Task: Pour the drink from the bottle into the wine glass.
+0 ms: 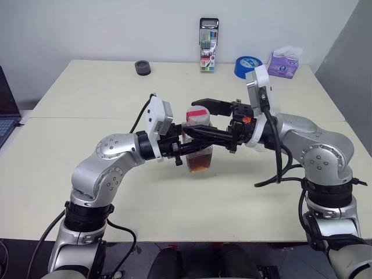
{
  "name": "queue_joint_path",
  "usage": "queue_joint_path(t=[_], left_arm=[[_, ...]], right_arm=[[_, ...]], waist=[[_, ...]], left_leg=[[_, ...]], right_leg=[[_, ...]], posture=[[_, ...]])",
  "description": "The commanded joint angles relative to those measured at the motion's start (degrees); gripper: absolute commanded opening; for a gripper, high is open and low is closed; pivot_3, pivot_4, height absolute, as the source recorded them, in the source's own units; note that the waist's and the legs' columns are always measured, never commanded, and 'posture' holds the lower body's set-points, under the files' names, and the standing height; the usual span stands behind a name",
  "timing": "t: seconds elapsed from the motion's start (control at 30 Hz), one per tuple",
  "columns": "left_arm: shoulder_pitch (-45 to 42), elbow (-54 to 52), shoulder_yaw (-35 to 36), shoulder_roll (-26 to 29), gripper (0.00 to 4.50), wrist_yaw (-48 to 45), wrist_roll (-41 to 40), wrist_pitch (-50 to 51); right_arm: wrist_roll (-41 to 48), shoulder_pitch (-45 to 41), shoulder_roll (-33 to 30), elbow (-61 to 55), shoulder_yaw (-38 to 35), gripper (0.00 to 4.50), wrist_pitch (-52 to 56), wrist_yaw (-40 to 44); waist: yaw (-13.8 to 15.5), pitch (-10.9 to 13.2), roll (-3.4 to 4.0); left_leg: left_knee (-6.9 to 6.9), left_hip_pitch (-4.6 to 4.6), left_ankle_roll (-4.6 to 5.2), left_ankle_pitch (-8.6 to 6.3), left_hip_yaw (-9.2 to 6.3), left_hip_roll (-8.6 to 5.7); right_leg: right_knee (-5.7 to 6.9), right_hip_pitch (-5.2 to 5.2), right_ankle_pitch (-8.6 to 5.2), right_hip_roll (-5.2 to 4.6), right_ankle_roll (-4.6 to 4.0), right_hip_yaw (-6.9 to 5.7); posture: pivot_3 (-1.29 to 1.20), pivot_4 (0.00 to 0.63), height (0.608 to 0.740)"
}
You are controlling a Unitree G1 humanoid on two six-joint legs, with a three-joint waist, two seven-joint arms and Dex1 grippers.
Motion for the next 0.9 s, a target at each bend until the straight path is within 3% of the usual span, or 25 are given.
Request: queue_joint_path(t=[0.03,0.23,0.47,0.63,0.9], left_arm=[[-0.5,-2.4,0.5,0.1,1.8,0.4,-0.1,-1.0],[-0.9,-2.3,0.3,0.0,1.8,0.7,-0.1,-0.8],[-1.0,-2.7,0.0,-0.1,1.8,1.1,-0.5,-0.4],[-0.6,-3.3,-0.1,0.1,1.8,1.3,-0.9,-0.1],[-0.7,-3.0,-0.2,0.0,1.8,1.6,-1.0,-0.5]], right_arm=[[-0.6,-1.8,0.5,-0.6,-0.8,3.9,-2.0,-0.3],[-1.7,-1.9,0.7,-0.4,-0.6,1.85,-3.1,-0.3],[-3.3,-2.9,1.1,0.2,-1.1,1.84,-4.4,-1.0],[-11.4,-6.1,-3.9,1.1,1.9,1.84,-12.2,5.3],[4.1,-7.5,-1.6,4.6,-9.2,1.84,3.5,-5.2]], waist=[[0.0,0.0,0.0],[0.0,0.0,0.0],[0.0,0.0,0.0],[0.0,0.0,0.0],[0.0,0.0,0.0]], left_leg=[[0.0,0.0,0.0,0.0,0.0,0.0],[0.0,0.0,0.01,0.0,0.0,0.0],[0.0,0.0,0.0,0.0,0.0,0.0],[0.0,0.0,0.01,-0.01,0.0,-0.01],[0.0,-0.01,-0.02,0.01,0.0,0.0]], right_leg=[[0.0,0.0,0.0,0.0,0.0,0.0],[0.0,0.0,0.0,0.0,0.0,0.0],[0.0,0.0,0.0,0.0,0.0,0.0],[-0.02,0.0,0.0,0.0,0.0,-0.01],[-0.02,0.01,0.0,-0.01,0.0,0.0]], posture=[[0.0,0.15,0.74],[0.0,0.15,0.74],[0.0,0.15,0.74],[0.0,0.15,0.74],[0.0,0.15,0.74]])
